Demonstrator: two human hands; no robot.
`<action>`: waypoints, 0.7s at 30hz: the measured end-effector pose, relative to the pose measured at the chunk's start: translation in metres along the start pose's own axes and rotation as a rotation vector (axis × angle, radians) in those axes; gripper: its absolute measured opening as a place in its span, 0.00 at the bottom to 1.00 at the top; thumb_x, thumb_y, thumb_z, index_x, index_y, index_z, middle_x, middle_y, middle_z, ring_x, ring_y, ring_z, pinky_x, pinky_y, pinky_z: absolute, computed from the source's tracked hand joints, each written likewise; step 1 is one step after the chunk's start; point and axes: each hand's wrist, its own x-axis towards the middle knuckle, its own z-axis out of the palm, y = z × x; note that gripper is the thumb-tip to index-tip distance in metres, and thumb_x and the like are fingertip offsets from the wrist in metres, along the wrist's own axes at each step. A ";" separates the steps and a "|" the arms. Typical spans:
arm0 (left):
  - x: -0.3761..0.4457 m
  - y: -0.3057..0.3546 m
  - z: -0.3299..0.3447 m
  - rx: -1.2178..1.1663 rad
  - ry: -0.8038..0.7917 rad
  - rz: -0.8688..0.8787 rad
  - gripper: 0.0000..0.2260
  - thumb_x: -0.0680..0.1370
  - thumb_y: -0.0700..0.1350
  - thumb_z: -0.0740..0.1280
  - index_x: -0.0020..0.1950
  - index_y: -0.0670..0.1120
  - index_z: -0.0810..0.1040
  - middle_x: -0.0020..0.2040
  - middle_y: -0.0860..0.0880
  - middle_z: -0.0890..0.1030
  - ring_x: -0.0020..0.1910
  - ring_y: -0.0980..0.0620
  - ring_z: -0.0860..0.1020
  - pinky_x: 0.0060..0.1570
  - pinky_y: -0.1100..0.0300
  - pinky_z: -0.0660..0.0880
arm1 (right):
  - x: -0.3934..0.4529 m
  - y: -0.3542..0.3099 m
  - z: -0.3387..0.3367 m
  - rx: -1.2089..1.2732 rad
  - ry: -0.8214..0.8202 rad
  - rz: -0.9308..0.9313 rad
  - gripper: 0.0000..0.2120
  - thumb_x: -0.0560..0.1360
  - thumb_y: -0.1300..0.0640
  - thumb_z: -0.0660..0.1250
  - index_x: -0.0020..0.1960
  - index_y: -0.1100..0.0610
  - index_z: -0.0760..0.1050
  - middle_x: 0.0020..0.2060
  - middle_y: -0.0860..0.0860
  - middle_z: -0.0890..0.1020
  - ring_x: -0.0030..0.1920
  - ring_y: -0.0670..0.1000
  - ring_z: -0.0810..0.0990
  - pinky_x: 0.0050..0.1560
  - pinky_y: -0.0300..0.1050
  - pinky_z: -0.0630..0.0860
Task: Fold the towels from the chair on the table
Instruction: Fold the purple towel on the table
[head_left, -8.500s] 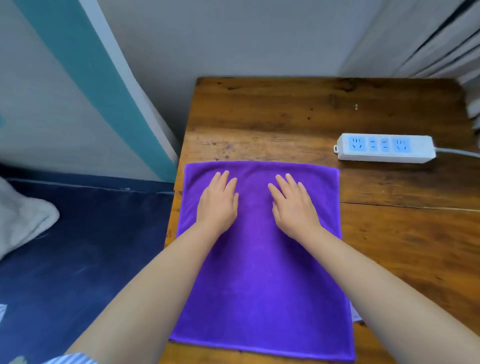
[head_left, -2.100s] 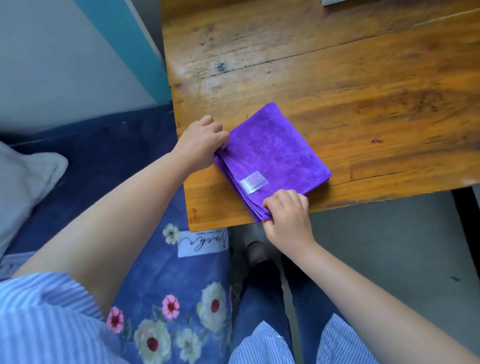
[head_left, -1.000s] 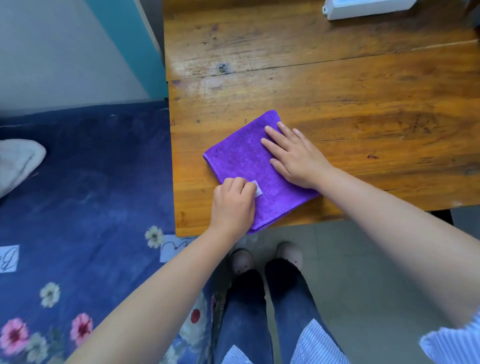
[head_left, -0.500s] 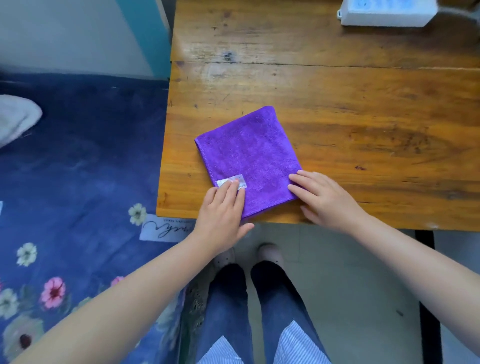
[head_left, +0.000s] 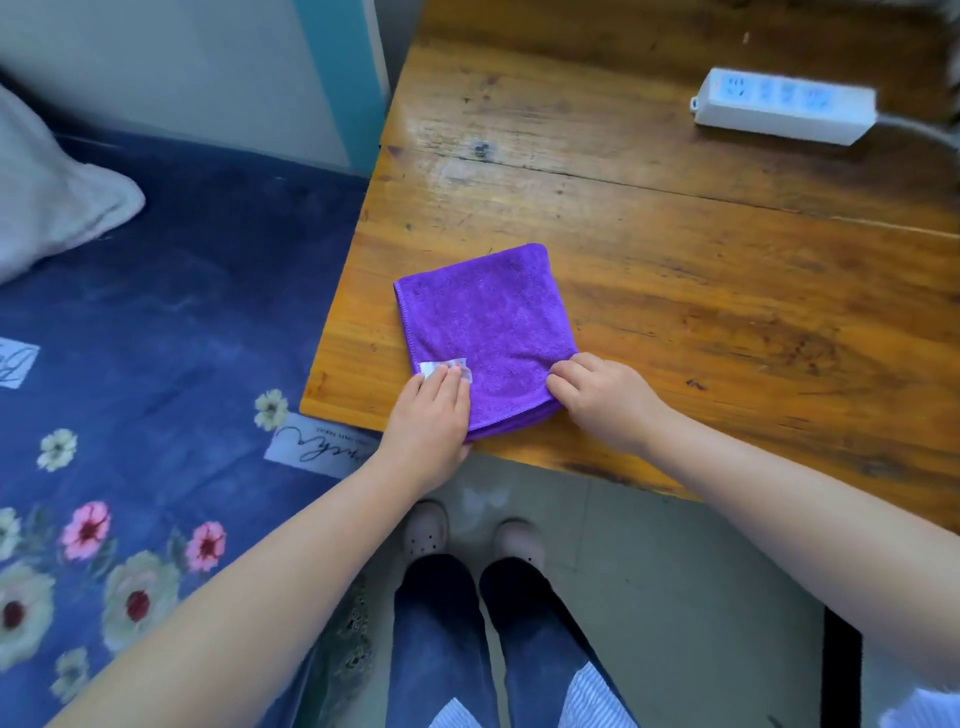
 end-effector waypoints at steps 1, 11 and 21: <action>0.001 0.004 0.002 -0.036 -0.047 -0.055 0.39 0.67 0.58 0.71 0.68 0.34 0.66 0.68 0.39 0.70 0.69 0.46 0.68 0.67 0.55 0.64 | 0.000 0.001 -0.003 0.072 0.001 0.026 0.10 0.53 0.70 0.74 0.33 0.63 0.78 0.31 0.56 0.82 0.30 0.55 0.81 0.24 0.39 0.76; -0.020 0.021 -0.014 -0.234 0.309 -0.231 0.17 0.45 0.34 0.76 0.31 0.42 0.77 0.27 0.47 0.77 0.26 0.46 0.77 0.26 0.63 0.71 | -0.011 0.007 -0.051 0.305 -0.047 0.096 0.06 0.61 0.70 0.68 0.38 0.68 0.77 0.31 0.61 0.79 0.33 0.60 0.77 0.32 0.49 0.75; -0.138 -0.040 -0.034 -0.584 0.255 -0.536 0.12 0.77 0.44 0.62 0.60 0.43 0.73 0.55 0.44 0.78 0.54 0.43 0.74 0.46 0.53 0.67 | 0.047 -0.073 -0.086 0.513 0.058 0.025 0.15 0.67 0.74 0.63 0.53 0.71 0.75 0.47 0.65 0.80 0.46 0.62 0.78 0.44 0.44 0.70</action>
